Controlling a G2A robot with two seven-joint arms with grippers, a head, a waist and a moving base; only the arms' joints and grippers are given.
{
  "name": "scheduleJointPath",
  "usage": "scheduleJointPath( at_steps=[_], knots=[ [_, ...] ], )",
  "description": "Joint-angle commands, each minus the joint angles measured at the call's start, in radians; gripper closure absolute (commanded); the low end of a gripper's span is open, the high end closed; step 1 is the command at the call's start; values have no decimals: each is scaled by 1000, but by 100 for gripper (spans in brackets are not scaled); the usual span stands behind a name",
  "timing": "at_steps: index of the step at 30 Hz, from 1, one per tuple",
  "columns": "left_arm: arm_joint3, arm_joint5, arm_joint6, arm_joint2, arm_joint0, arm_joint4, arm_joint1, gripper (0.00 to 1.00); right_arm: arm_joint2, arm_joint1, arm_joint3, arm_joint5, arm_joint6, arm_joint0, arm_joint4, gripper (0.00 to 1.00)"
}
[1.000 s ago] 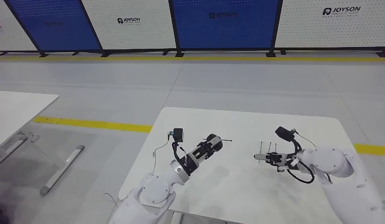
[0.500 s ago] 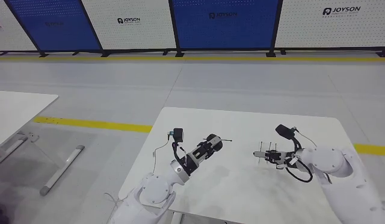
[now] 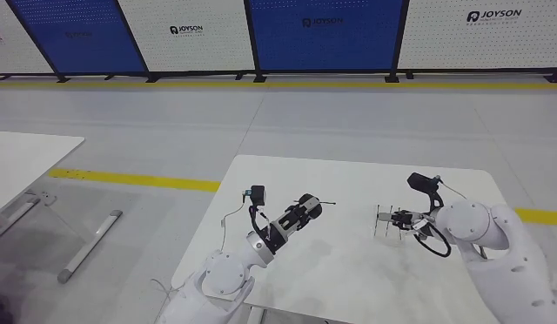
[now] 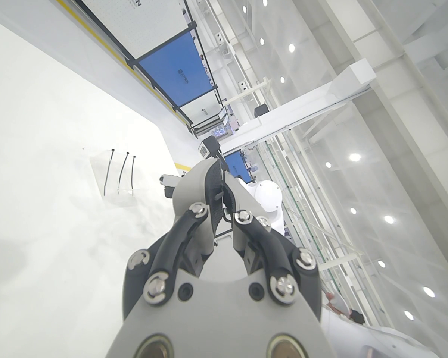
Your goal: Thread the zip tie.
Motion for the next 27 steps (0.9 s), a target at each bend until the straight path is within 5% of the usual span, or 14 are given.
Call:
scheduleJointPath(
  at_steps=[1, 8, 18, 27],
  knots=[
    [0, 0, 0, 0, 0, 0, 0, 100, 0, 0, 0, 0, 0, 0, 0, 0],
    [0, 0, 0, 0, 0, 0, 0, 100, -9, 0, -7, -8, -23, -7, -23, 0],
    [0, 0, 0, 0, 0, 0, 0, 100, -109, -44, 99, 0, 121, 131, -227, 0],
    [0, 0, 0, 0, 0, 0, 0, 100, -114, -48, 108, 0, 124, 138, -229, 0]
  ],
)
